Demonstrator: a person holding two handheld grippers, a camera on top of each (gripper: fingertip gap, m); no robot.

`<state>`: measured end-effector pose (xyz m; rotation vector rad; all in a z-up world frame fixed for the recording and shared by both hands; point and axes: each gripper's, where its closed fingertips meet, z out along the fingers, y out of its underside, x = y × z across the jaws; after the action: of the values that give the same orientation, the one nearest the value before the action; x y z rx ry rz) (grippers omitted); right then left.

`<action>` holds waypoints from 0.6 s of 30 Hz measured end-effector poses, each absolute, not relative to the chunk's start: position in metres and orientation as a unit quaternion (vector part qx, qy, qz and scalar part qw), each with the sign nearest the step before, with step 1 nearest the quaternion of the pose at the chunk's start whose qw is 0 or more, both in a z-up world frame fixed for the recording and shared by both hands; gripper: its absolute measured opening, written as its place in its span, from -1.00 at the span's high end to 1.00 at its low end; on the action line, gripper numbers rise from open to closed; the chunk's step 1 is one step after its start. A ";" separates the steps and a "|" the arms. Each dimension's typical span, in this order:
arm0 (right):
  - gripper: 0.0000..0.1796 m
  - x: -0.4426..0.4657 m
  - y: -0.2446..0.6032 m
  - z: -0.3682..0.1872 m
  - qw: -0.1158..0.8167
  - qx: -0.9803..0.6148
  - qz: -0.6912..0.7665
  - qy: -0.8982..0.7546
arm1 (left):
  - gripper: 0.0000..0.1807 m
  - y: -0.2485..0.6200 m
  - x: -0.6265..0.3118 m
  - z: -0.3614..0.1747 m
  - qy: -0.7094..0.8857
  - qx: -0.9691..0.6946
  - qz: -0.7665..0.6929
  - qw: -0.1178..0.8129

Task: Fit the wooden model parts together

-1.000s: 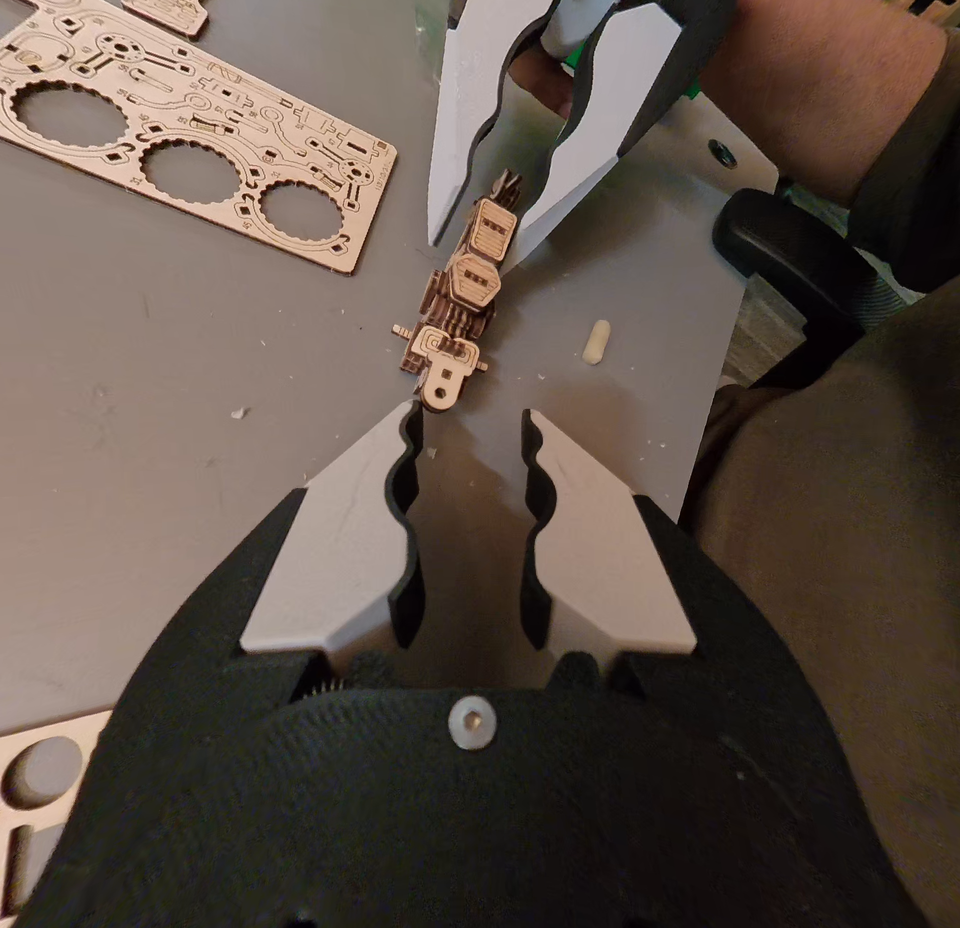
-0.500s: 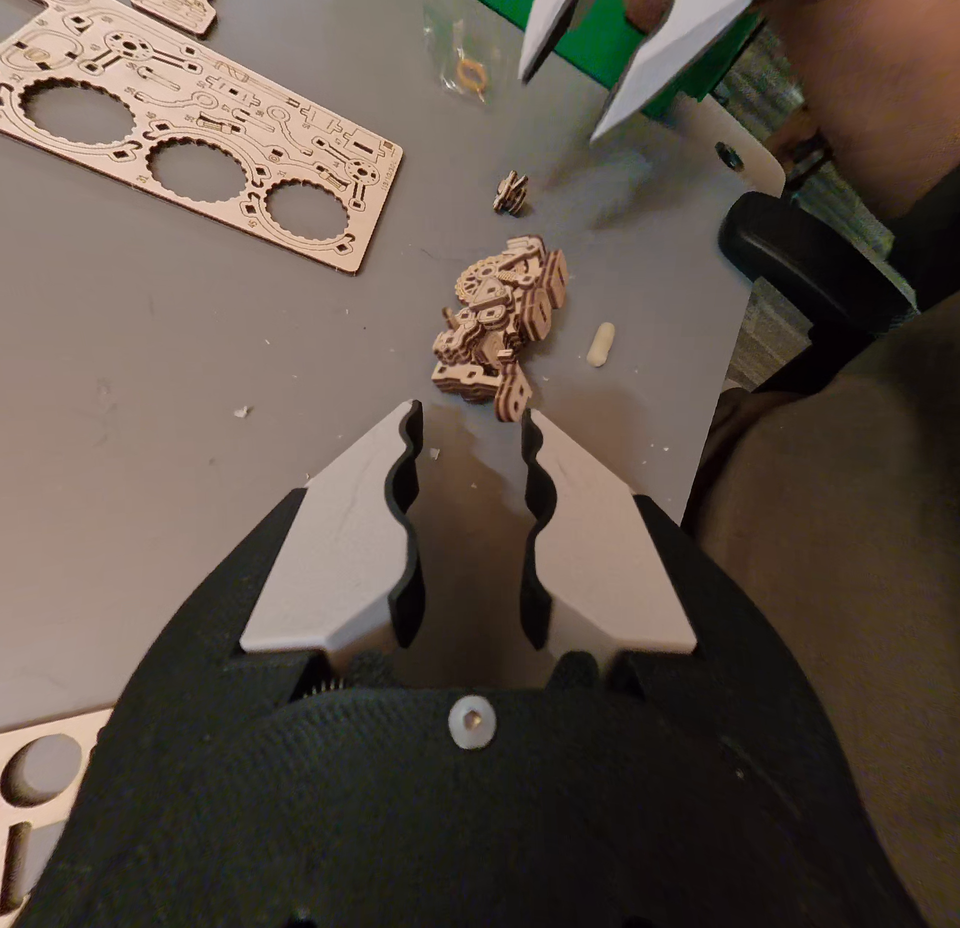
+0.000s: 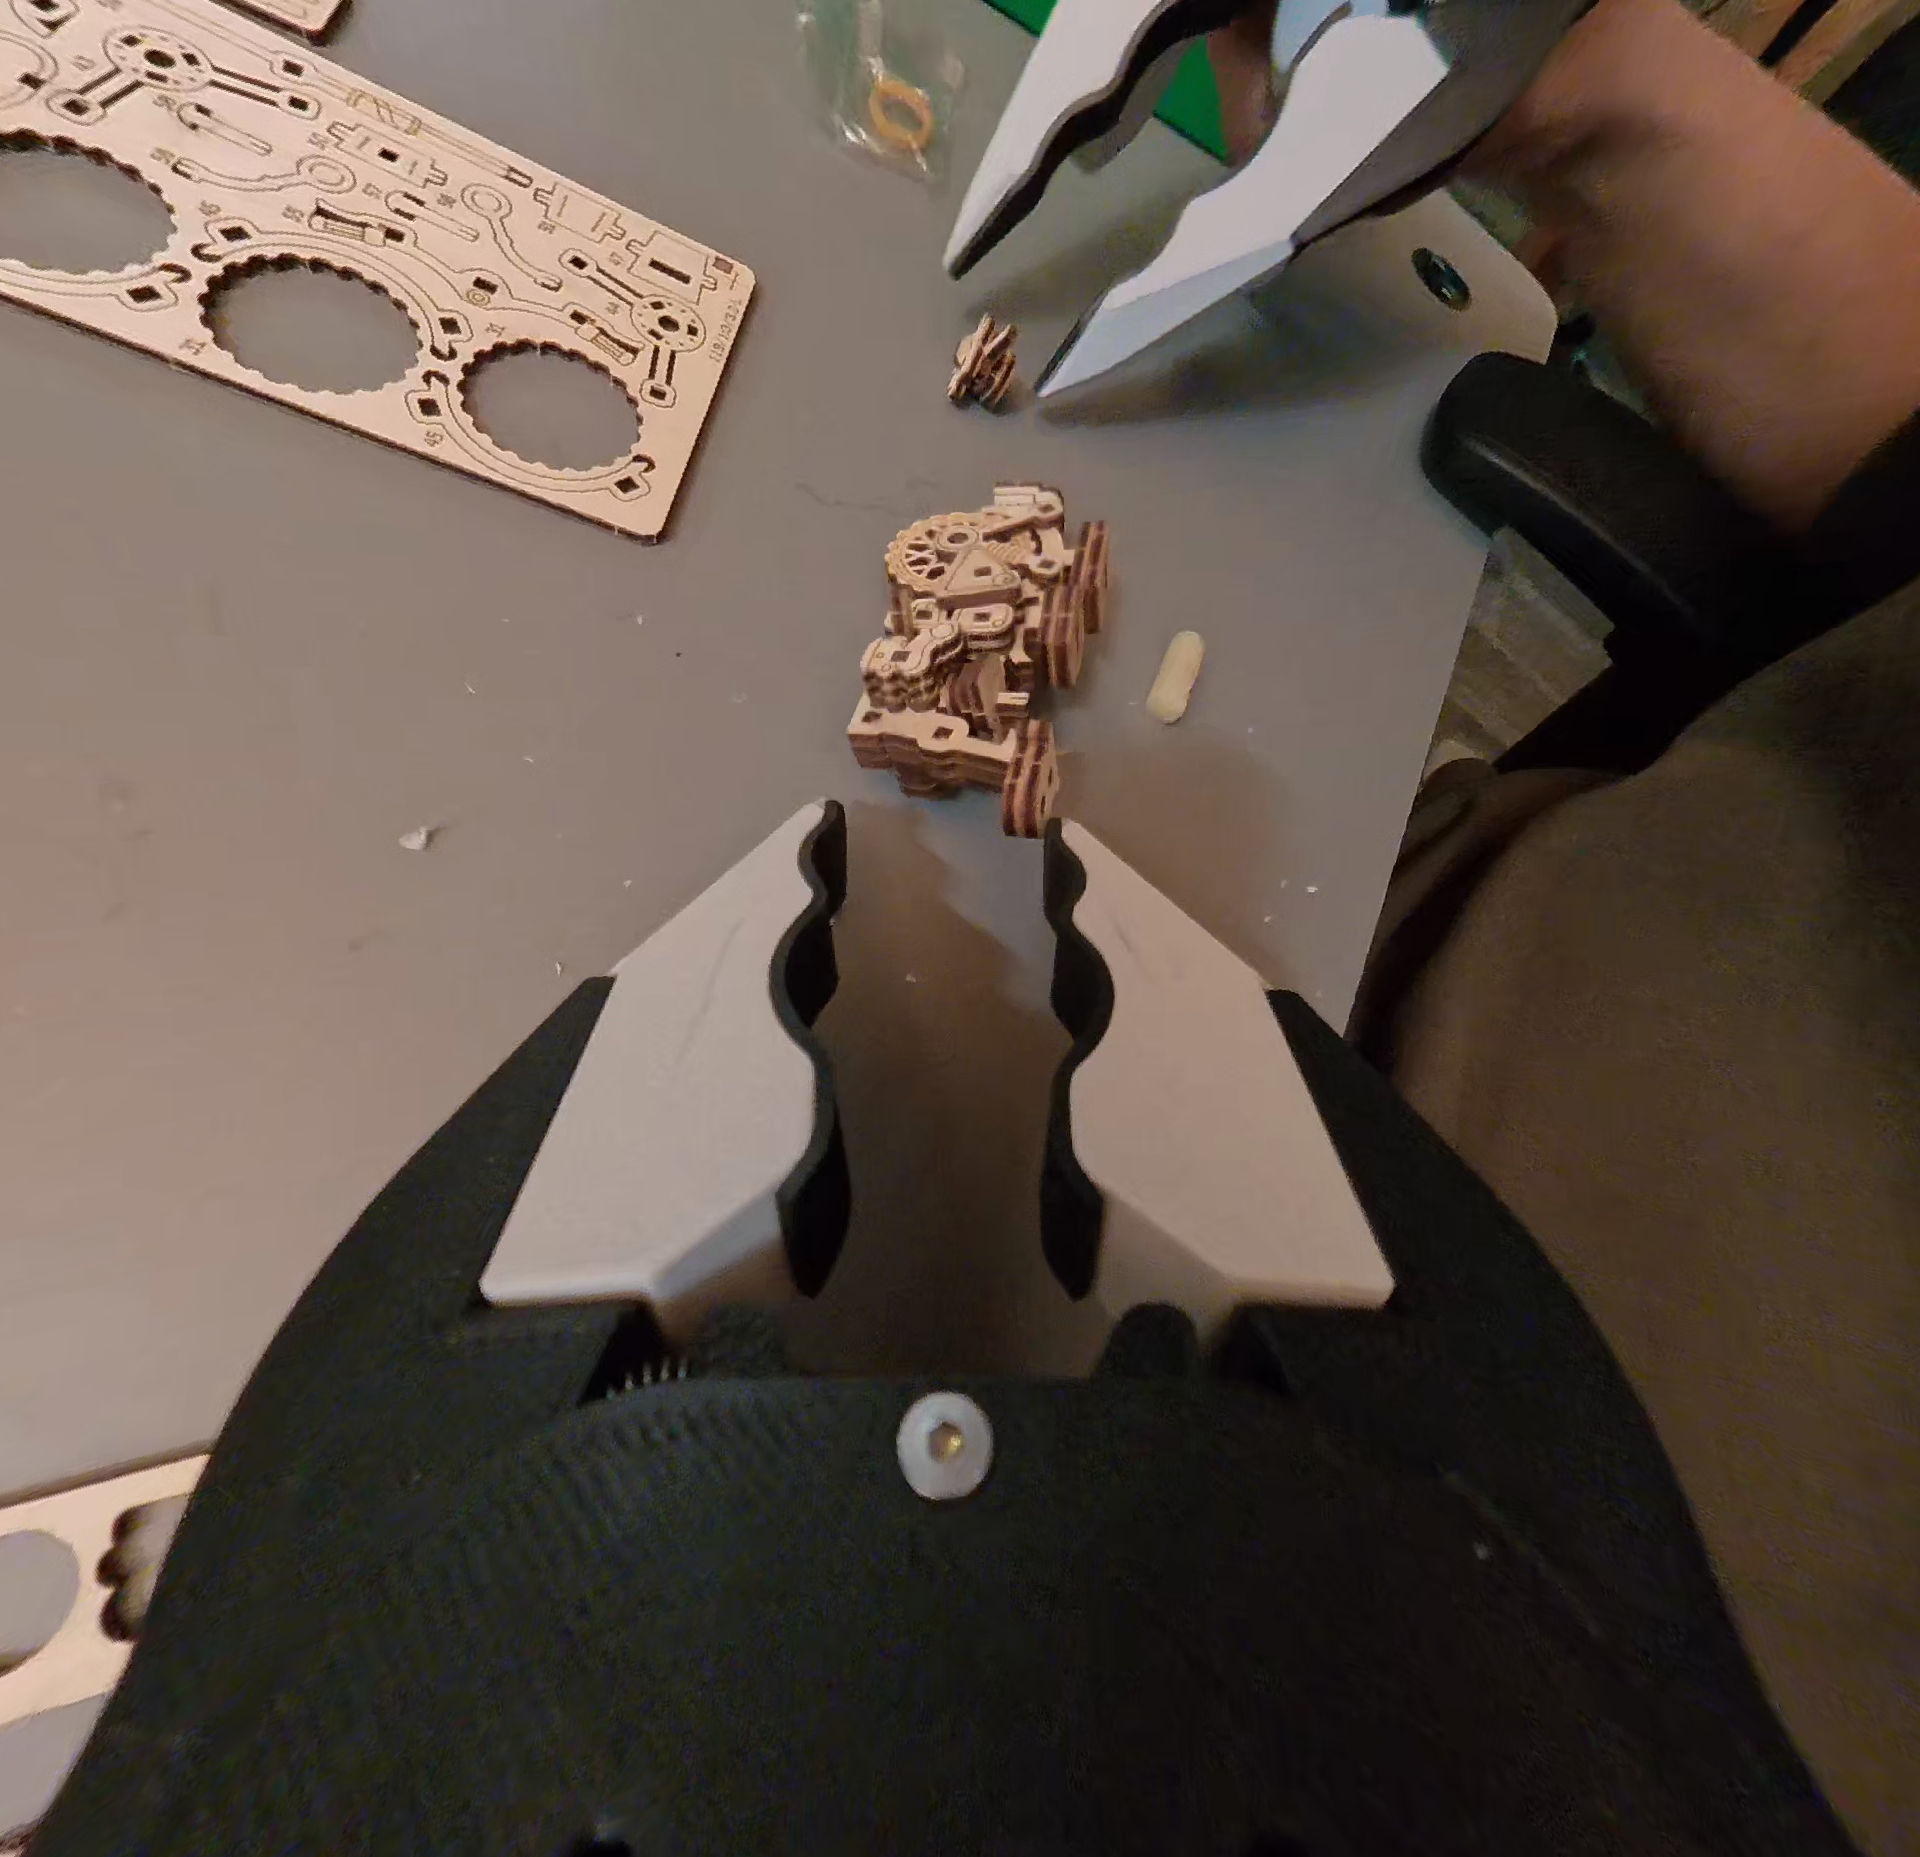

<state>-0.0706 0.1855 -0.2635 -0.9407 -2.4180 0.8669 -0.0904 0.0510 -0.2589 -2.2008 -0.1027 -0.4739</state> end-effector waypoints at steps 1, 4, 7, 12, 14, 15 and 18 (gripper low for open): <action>0.66 -0.072 0.184 -0.267 0.198 -0.335 0.311 -0.867 | 0.60 0.051 -0.090 -0.259 -0.041 -0.882 -0.189 0.429; 0.78 -0.075 0.181 -0.273 0.194 -0.328 0.303 -0.873 | 0.60 0.051 -0.089 -0.259 -0.041 -0.883 -0.190 0.428; 0.85 -0.076 0.178 -0.264 0.208 -0.324 0.311 -0.869 | 0.60 0.050 -0.088 -0.259 -0.041 -0.881 -0.196 0.429; 0.85 -0.073 0.163 -0.237 0.243 -0.326 0.347 -0.845 | 0.57 0.048 -0.085 -0.258 -0.038 -0.878 -0.206 0.430; 0.85 -0.072 0.155 -0.229 0.255 -0.325 0.354 -0.839 | 0.57 0.048 -0.085 -0.258 -0.038 -0.878 -0.208 0.429; 0.85 -0.071 0.150 -0.225 0.259 -0.326 0.358 -0.836 | 0.56 0.047 -0.084 -0.258 -0.037 -0.878 -0.208 0.429; 0.85 -0.069 0.134 -0.213 0.261 -0.330 0.387 -0.820 | 0.56 0.047 -0.084 -0.259 -0.036 -0.880 -0.206 0.427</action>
<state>-0.0693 0.1338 -0.2134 -0.8937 -2.2206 1.0466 -0.0839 0.0469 -0.2587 -2.1979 -0.0895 -0.5149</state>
